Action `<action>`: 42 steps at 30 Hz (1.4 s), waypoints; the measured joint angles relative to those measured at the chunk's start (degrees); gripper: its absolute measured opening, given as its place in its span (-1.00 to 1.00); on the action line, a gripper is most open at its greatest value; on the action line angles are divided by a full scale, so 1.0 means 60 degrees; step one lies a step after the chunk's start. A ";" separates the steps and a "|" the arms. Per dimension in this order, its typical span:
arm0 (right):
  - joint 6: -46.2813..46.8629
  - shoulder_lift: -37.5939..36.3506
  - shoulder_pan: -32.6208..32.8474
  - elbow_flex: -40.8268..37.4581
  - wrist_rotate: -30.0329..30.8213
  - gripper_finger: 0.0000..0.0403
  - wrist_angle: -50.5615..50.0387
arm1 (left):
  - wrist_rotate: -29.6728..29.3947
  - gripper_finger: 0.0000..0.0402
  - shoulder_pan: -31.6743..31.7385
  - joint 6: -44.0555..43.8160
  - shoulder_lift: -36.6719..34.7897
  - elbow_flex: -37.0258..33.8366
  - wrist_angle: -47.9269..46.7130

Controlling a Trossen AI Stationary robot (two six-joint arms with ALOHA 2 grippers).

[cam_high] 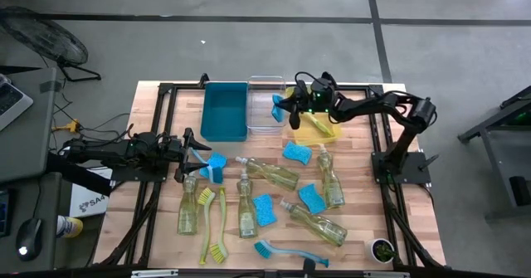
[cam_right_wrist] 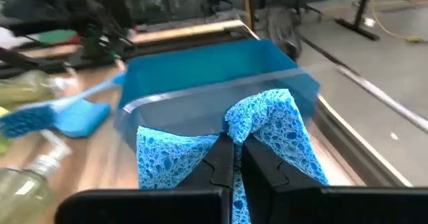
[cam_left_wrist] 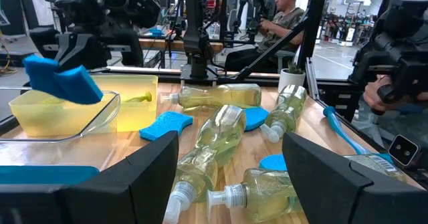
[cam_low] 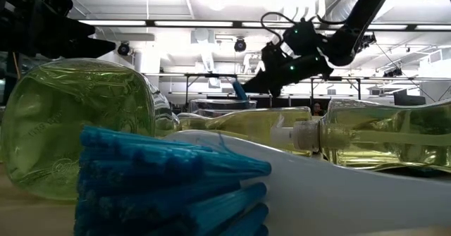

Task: Pick & Place Kitchen Sink Supplies
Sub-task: Put the blue sponge into the transparent bin

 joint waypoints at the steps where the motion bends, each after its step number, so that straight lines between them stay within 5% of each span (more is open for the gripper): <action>1: 0.0015 0.0003 -0.0022 -0.0059 0.0104 -0.96 -0.0006 | 0.0001 0.32 0.0000 0.0000 0.0000 -0.0001 -0.0001; 42: 0.0209 0.0004 -0.0070 -0.0208 0.0327 -0.46 -0.0674 | 0.0000 0.32 0.0003 0.0000 0.0001 -0.0004 0.0000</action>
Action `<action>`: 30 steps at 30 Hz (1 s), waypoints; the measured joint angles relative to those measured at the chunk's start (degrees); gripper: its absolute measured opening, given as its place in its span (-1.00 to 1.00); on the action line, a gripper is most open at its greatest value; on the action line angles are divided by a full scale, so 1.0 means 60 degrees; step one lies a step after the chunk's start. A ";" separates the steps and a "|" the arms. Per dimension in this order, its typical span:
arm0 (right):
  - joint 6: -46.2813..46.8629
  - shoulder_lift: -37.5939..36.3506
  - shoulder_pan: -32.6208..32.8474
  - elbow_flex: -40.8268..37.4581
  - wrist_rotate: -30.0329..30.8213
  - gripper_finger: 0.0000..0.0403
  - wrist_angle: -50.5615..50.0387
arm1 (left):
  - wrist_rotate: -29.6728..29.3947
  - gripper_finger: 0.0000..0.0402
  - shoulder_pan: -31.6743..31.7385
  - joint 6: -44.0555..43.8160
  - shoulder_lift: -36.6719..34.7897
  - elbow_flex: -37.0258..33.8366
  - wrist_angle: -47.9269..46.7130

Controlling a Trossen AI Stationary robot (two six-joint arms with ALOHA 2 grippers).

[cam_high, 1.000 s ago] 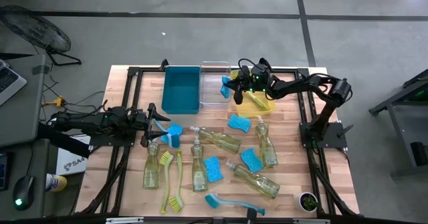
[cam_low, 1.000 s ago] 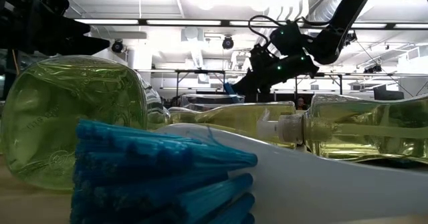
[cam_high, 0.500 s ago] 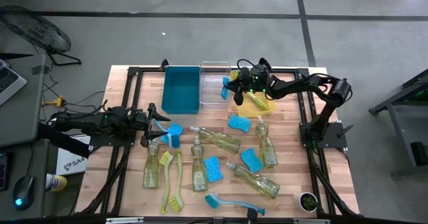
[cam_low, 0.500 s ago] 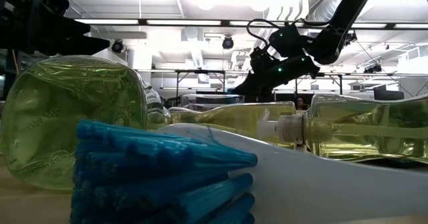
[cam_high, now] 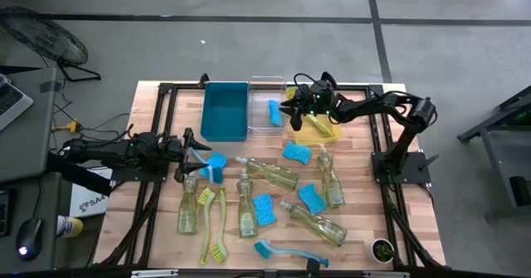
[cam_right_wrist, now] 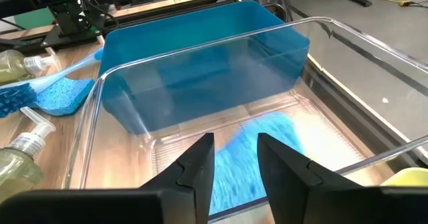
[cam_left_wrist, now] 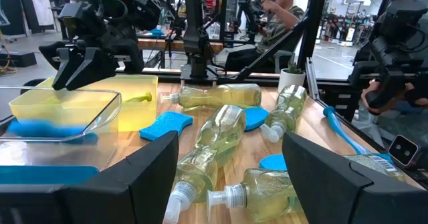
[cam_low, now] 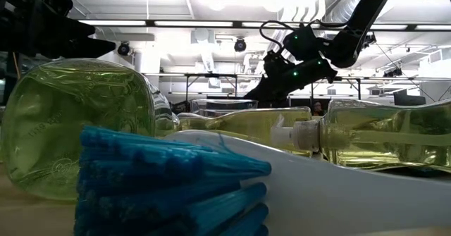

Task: Pick & Place Kitchen Sink Supplies
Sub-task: Put the blue sponge into the transparent bin

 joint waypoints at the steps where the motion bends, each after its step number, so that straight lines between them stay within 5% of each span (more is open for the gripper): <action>1: 0.0000 0.0000 0.0000 0.0000 0.0000 -0.46 -0.0003 | 0.0001 0.32 0.0000 0.0000 -0.0001 0.0000 -0.0003; 17: -0.0086 -0.0799 0.0004 0.0016 -0.0025 -0.45 0.0145 | 0.0000 0.32 -0.0001 0.0001 -0.0001 0.0001 -0.0001; 30: 0.0071 -0.2772 0.0787 0.0022 -0.0034 -0.45 -0.3399 | 0.0000 0.32 -0.0003 0.0000 0.0001 0.0000 -0.0001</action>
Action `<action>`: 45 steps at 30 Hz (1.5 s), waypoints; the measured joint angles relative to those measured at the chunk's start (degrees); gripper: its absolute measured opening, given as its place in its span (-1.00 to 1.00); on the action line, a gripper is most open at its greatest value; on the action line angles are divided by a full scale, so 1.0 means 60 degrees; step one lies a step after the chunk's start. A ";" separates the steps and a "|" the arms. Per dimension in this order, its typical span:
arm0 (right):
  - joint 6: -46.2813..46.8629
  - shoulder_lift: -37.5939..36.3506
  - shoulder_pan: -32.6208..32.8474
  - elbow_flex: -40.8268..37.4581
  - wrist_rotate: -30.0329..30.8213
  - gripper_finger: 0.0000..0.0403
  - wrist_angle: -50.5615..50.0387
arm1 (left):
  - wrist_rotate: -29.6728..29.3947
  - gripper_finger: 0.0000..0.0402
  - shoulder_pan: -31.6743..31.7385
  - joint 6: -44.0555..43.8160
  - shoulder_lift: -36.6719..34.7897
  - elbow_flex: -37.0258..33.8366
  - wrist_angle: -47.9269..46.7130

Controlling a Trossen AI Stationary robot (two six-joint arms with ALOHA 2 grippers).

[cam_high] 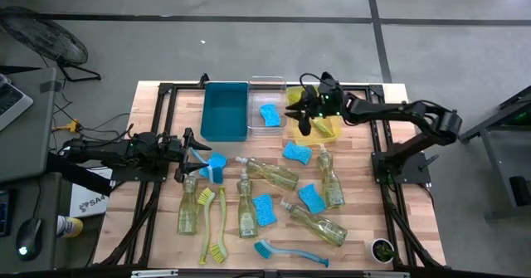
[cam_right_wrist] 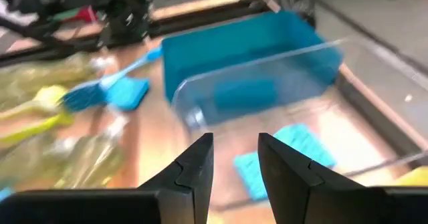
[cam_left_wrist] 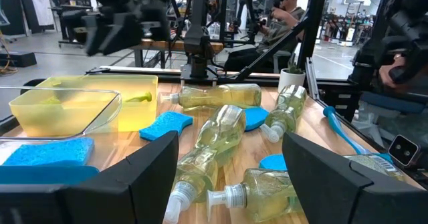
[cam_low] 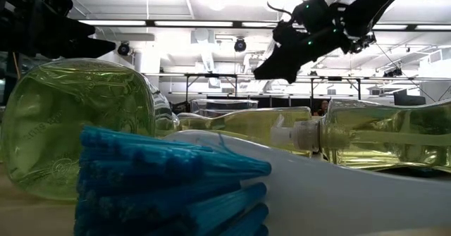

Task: Pick & Place Kitchen Sink Supplies
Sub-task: Put the blue sponge into the transparent bin

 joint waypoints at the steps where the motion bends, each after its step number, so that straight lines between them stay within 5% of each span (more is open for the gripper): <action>1: -0.0004 -0.0126 0.0119 0.0000 0.0021 -0.45 -0.0374 | 0.0000 0.32 0.0003 0.0000 -0.0003 0.0000 -0.0002; 11: 0.0015 -0.0479 0.1488 0.0000 0.1558 -0.46 -0.3756 | 0.0002 0.32 0.0003 0.0000 -0.0003 0.0000 0.0001; 26: 0.0511 -0.0478 0.3630 -0.0006 0.3849 -0.46 -0.5337 | 0.0000 0.32 0.0003 0.0000 -0.0003 0.0000 0.0001; 37: 0.1685 -0.0478 0.4348 -0.0011 0.4000 -0.05 -0.5710 | 0.0001 0.32 0.0000 0.0000 -0.0003 0.0001 -0.0002; 45: 0.1348 -0.0176 0.4828 -0.0015 0.4634 0.00 -0.6064 | 0.0000 0.32 0.0003 0.0000 0.0001 0.0000 -0.0003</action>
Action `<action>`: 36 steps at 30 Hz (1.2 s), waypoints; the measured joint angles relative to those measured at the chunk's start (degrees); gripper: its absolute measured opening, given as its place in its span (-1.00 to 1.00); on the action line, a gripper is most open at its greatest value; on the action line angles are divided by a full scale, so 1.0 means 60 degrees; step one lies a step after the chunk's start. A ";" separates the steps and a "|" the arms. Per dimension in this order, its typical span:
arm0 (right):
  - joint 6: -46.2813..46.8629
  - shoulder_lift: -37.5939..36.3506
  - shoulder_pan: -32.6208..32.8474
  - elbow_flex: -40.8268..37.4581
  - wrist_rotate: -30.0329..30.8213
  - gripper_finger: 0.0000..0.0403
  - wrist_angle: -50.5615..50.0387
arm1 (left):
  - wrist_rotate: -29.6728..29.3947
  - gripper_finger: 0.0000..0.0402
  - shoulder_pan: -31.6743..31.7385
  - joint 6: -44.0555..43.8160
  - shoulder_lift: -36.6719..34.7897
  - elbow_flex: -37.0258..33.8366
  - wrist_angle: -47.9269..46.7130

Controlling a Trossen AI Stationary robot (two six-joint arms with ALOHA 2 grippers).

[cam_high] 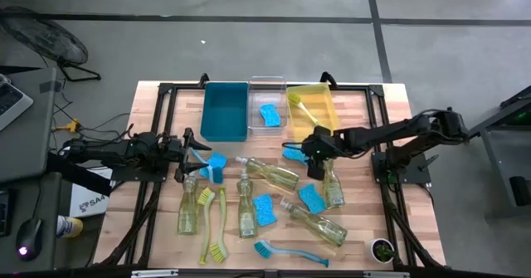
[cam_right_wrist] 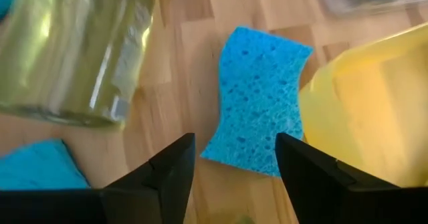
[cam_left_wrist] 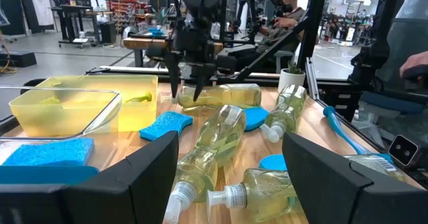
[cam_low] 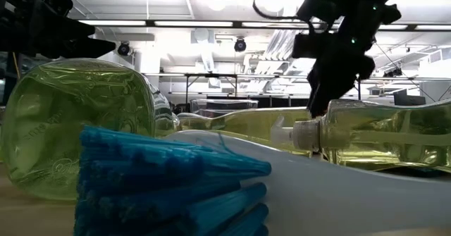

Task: Pick & Place Kitchen Sink Supplies
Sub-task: Put the blue sponge into the transparent bin

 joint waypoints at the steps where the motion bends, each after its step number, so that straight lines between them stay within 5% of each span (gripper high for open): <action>1: -0.0123 0.0155 0.0045 0.0002 0.0064 0.00 0.0009 | 0.0000 0.32 0.0000 0.0000 -0.0004 0.0000 0.0003; 22: -0.0521 0.2240 0.0079 0.0051 0.0139 -0.08 0.0719 | 0.0004 0.32 0.0000 0.0000 -0.0004 0.0000 0.0004; 36: 0.1060 0.2357 0.0072 0.0033 0.0103 -0.69 0.0701 | 0.0004 0.32 -0.0001 0.0000 -0.0004 0.0004 0.0004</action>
